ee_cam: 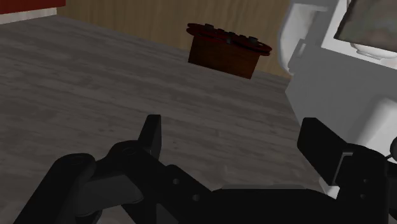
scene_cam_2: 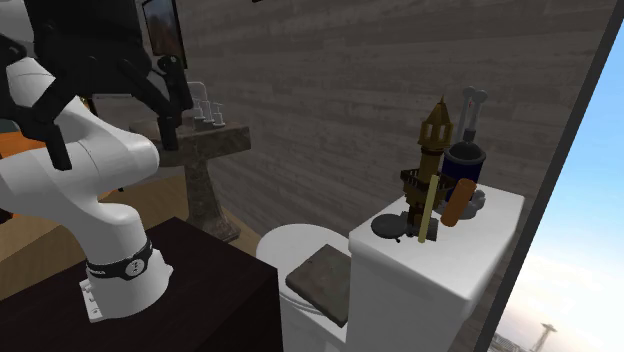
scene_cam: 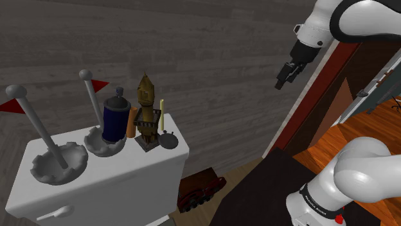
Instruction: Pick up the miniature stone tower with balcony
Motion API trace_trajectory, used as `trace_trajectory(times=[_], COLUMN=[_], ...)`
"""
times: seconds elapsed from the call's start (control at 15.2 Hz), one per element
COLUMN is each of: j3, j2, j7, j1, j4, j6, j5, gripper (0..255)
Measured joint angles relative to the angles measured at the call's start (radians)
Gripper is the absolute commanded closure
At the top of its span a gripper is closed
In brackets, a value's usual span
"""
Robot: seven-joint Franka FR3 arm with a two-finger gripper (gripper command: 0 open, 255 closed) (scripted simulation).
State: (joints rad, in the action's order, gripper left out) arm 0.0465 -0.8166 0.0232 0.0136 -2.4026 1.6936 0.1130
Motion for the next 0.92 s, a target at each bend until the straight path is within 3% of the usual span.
trace_trajectory(times=[0.59,0.92], j3=[-0.125,-0.222], j2=[0.033,0.102], j7=[-0.182,-0.311], j1=[-0.048,-0.073], j4=[-0.034,-0.041], j6=[0.149,0.292], j5=[-0.111,-0.172], gripper=[0,0])
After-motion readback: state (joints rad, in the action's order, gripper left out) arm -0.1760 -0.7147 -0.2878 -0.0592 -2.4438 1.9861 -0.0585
